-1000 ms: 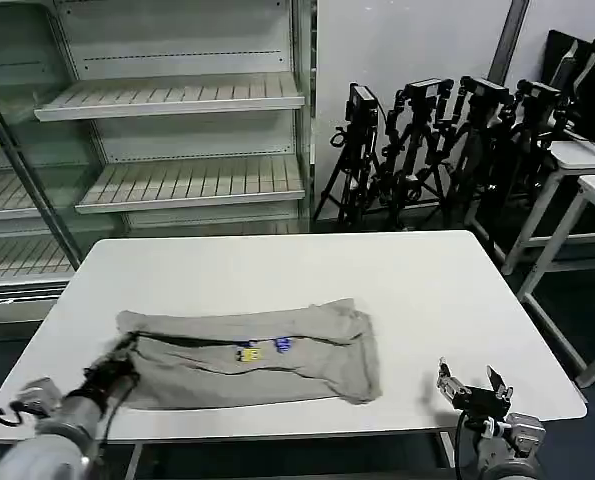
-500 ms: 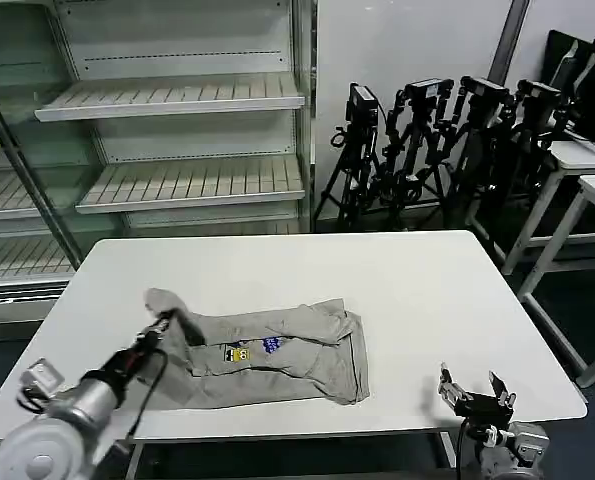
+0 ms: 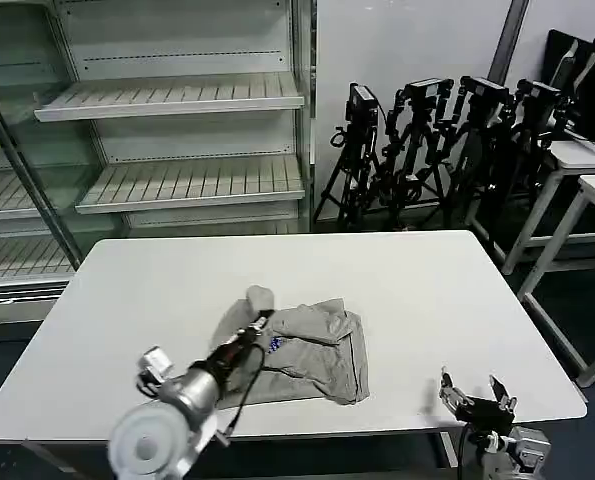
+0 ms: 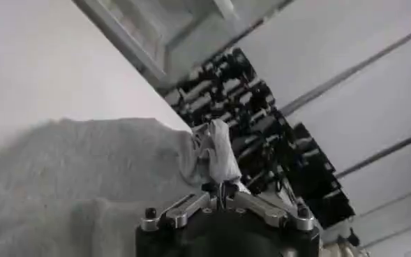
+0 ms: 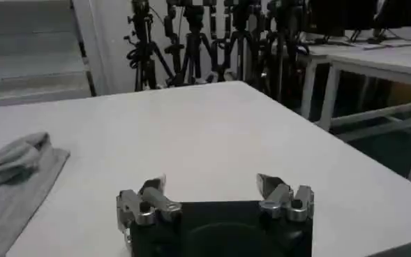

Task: Fold and organize the clothes.

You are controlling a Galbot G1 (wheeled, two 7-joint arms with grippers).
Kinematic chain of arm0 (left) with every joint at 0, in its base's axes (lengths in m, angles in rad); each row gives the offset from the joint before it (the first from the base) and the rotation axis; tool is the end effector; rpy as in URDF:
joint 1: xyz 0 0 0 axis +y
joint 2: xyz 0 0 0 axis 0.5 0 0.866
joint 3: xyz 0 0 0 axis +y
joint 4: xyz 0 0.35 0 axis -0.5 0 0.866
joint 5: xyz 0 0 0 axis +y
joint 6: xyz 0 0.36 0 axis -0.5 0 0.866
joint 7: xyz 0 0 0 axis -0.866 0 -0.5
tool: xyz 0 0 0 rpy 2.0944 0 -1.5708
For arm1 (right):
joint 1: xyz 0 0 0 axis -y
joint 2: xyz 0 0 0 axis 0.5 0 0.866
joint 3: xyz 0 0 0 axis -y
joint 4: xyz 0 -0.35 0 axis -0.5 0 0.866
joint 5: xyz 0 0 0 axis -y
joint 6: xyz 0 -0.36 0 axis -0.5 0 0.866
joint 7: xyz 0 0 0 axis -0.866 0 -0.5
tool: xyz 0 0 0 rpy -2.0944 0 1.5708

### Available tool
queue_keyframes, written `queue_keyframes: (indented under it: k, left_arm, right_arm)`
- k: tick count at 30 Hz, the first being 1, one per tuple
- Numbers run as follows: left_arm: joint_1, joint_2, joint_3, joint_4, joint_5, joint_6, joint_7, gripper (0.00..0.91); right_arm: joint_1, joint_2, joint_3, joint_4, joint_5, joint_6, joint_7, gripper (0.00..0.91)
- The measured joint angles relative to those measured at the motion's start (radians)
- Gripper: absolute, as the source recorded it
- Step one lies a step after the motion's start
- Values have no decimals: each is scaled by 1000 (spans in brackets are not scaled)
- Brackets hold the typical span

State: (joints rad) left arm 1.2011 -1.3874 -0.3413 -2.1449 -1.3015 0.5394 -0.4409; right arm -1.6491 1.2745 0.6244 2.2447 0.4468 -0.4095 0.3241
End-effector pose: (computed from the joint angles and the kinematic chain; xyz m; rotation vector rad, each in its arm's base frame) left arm 0.2689 -0.0257 -0.2056 -0.4626 -2.3568 1.1826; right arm 0.1675 -0.0637 -0.2505 -0.2520 -2.7681 -0.0926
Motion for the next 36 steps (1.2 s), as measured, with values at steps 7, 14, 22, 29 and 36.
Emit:
queue_keyframes:
  k: [7, 14, 22, 29, 36]
  left_arm:
    - [-60, -62, 98, 86, 52, -13, -9, 20]
    - [-109, -108, 161, 161, 95, -19, -10, 907]
    - [-127, -119, 205, 183, 129, -46, 7, 907]
    - [-113, -94, 209, 136, 152, -66, 35, 907]
    - [-71, -15, 154, 45, 175, -47, 56, 907]
  right_arm:
    - [3, 0, -3, -10, 1, 2, 0, 907]
    - [12, 3, -10, -16, 1, -4, 2, 907]
    - [13, 10, -13, -19, -5, -5, 3, 907]
    - [25, 14, -24, -20, -9, -10, 4, 907]
    - [39, 13, -41, -31, -14, -10, 3, 907]
